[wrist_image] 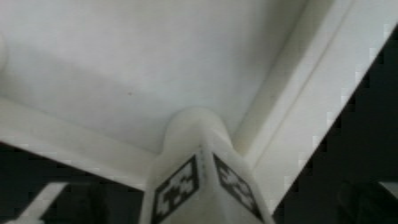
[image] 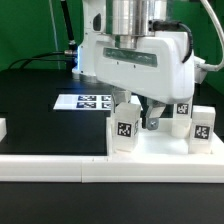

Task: Assemble square table

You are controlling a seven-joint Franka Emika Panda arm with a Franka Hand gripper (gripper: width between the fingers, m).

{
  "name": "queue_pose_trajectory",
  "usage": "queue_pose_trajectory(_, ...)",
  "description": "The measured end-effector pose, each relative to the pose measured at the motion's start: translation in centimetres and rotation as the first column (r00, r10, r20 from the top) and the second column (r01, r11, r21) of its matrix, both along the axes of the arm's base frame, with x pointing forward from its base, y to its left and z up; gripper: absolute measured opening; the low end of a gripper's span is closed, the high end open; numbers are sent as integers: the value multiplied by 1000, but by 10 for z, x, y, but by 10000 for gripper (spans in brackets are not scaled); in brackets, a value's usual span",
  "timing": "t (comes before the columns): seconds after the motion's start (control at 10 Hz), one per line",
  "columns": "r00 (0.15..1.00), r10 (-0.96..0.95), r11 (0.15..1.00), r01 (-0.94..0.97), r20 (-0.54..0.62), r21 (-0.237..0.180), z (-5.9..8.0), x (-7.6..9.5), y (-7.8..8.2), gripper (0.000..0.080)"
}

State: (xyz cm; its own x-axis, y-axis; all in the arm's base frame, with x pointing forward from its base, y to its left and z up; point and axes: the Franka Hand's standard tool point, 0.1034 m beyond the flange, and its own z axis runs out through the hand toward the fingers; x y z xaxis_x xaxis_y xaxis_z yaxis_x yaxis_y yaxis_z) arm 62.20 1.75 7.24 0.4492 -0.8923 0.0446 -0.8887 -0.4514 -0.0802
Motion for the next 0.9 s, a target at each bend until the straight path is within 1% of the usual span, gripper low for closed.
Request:
queue_pose_trajectory(0.1, 999, 52, 999, -52, -1, -5, 0, 0, 0, 649)
queue_pose_trajectory(0.2, 976, 216, 976, -216, -2, -26, 0, 0, -3, 649)
queue_pose_trajectory(0.3, 934, 357, 933, -357, -6, -43, -1, 0, -10, 649)
queue_pose_trajectory(0.5, 830, 558, 827, -556, -6, -85, 0, 4, -9, 649)
queue_pose_trajectory(0.6, 830, 558, 827, -556, -7, -85, 0, 4, -10, 649)
queue_pose_trajectory(0.7, 847, 532, 844, -530, -4, -82, 0, 4, -10, 649)
queue_pose_trajectory(0.8, 846, 533, 843, -531, -4, -82, 0, 4, -10, 520)
queue_pose_trajectory(0.9, 878, 478, 876, -476, 3, -74, 0, 4, -10, 379)
